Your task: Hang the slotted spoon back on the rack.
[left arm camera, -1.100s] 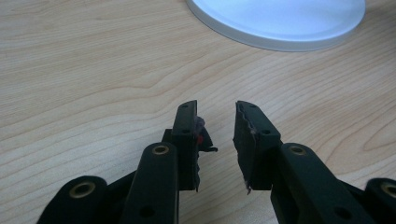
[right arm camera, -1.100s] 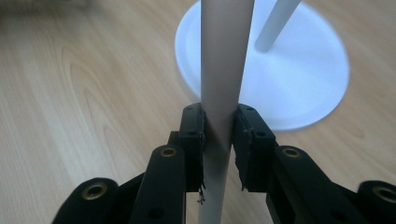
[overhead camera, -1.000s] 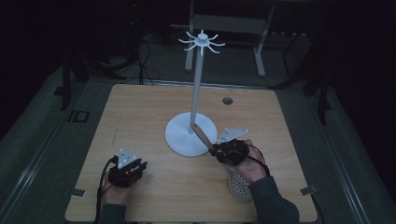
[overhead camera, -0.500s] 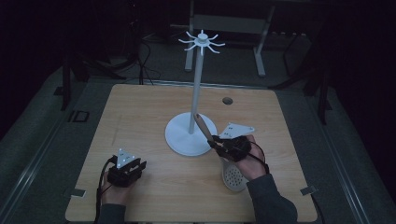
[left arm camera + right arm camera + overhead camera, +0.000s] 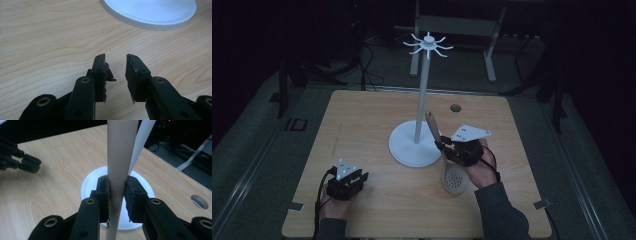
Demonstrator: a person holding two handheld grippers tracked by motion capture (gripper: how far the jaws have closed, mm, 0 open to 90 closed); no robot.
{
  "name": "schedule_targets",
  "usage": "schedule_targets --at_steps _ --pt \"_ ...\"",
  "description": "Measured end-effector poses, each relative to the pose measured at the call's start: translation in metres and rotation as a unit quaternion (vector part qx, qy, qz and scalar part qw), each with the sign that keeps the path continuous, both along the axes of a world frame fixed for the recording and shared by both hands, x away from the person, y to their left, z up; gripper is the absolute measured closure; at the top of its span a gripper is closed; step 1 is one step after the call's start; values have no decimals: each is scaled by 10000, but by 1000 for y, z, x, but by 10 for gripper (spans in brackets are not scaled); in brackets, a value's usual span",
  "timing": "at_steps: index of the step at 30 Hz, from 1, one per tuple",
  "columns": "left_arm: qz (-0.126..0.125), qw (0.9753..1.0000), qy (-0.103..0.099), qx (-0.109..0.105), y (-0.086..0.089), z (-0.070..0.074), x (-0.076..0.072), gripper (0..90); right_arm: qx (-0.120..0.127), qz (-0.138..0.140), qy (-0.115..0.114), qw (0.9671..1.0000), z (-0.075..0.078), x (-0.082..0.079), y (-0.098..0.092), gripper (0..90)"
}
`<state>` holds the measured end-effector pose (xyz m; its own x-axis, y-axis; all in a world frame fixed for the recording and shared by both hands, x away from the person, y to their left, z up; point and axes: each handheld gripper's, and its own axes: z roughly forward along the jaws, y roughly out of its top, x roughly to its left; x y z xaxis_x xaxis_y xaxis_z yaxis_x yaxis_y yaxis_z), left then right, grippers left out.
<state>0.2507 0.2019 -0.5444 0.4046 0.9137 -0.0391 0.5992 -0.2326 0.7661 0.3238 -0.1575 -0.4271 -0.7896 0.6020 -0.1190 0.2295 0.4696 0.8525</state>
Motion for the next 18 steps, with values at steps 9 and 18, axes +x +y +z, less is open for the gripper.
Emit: schedule_targets --at_steps 9,18 --pt "1 10000 -1 -7 0 0 0 695 217 54 -300 9993 9 0 0 745" --pt "3 10000 -7 -3 0 0 0 694 300 3 -418 9987 13 2 0 745"
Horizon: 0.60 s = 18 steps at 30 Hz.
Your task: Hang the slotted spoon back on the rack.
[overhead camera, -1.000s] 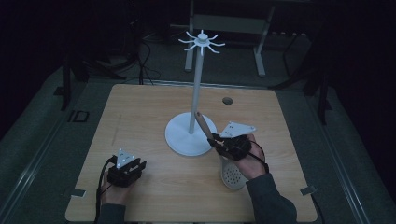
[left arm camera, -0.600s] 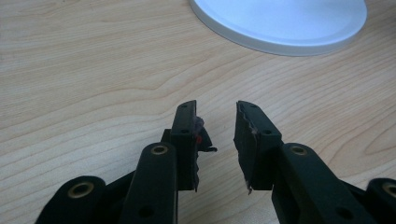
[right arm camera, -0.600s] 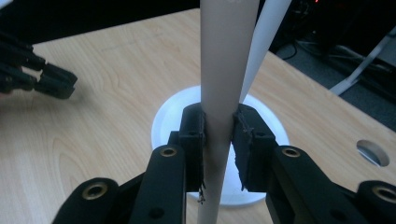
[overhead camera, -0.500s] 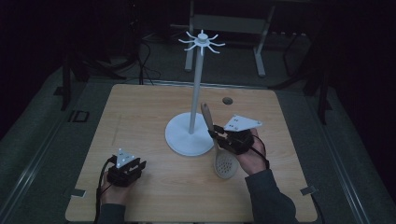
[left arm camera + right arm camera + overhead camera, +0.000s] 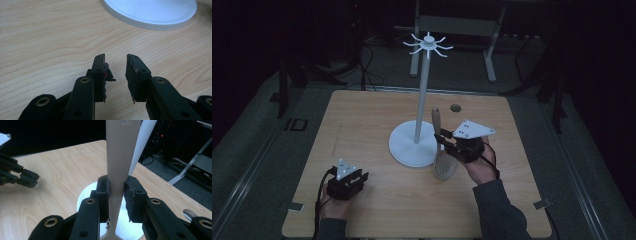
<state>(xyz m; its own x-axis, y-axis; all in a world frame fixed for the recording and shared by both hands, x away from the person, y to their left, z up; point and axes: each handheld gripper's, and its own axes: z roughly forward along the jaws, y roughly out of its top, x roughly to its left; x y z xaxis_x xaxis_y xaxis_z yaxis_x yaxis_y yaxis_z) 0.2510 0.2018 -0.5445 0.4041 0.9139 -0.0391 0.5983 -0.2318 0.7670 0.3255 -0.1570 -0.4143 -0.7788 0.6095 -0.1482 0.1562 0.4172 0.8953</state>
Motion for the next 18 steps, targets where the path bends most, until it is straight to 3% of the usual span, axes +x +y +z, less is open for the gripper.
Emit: schedule_targets --at_steps 18 --pt "21 10000 -26 3 1 1 0 694 253 -260 -98 9993 11 6 -3 745"
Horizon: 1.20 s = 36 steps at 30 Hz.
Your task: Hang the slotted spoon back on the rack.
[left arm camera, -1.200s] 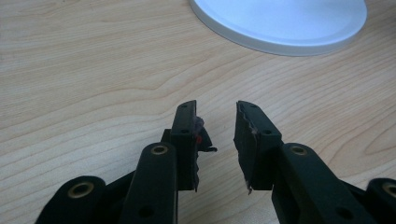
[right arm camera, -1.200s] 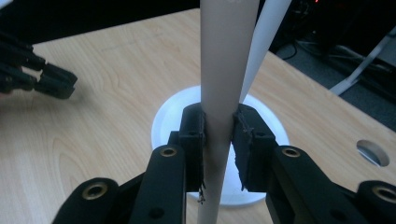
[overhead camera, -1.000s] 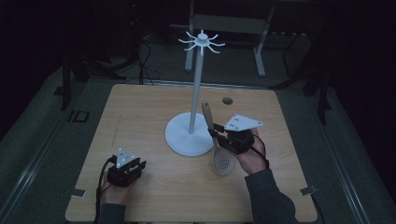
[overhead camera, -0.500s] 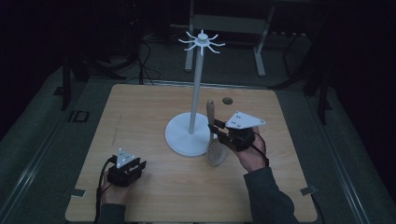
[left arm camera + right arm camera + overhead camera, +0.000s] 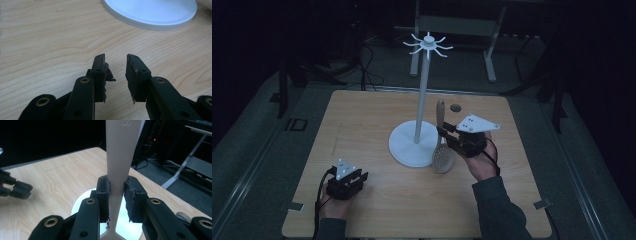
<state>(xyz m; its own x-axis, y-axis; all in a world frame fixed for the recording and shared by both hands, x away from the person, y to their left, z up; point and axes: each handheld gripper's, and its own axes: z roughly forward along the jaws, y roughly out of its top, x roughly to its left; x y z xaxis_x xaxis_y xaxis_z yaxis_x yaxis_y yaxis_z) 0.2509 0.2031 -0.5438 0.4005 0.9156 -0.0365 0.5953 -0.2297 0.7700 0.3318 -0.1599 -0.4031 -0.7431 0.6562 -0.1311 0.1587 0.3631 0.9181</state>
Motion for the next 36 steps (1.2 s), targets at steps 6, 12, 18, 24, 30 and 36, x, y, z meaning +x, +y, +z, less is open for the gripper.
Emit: schedule_targets --at_steps 6,12,18,24,30,36 --pt "26 10000 -5 -17 1 1 0 694 113 -119 -21 9999 5 2 0 745" --pt "39 10000 -13 -19 2 1 0 693 190 -183 -43 9996 11 6 0 745" --pt "46 10000 -20 -35 2 1 0 693 327 -257 -34 9991 18 10 0 745" --pt "63 10000 -32 -56 3 1 -1 692 473 -317 -31 9984 25 14 0 745" --pt "68 10000 -35 -50 3 1 -1 691 550 -383 -26 9978 30 17 0 745" --pt "78 9999 -34 -55 4 1 -1 690 712 -418 47 9966 35 21 -3 745"
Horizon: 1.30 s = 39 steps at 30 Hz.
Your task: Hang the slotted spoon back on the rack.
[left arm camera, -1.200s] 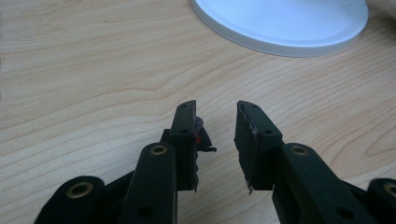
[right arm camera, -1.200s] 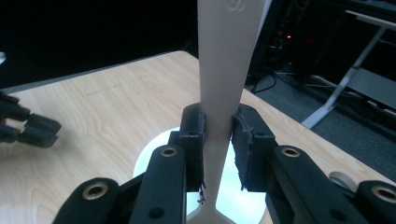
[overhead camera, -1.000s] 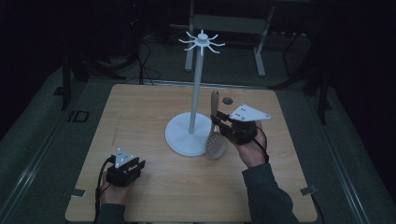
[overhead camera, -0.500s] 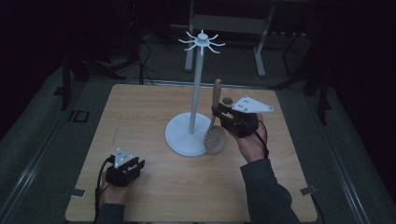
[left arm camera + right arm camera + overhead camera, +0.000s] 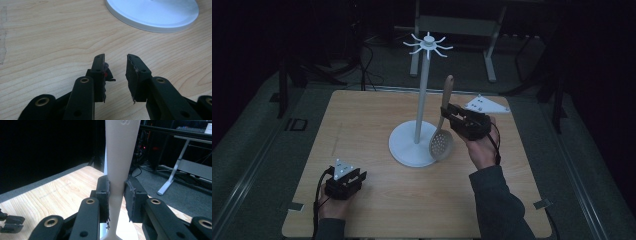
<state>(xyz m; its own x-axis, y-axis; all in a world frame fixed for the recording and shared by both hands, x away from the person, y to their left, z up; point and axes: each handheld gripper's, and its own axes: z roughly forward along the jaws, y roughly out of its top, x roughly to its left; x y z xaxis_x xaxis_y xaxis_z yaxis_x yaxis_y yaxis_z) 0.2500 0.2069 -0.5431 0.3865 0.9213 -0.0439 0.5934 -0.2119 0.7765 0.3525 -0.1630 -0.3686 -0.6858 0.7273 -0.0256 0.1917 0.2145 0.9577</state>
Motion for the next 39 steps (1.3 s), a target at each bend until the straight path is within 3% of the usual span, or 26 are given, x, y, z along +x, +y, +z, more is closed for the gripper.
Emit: schedule_targets --at_steps 39 --pt "15 10000 1 -18 1 0 0 685 267 45 38 9996 34 18 8 745"
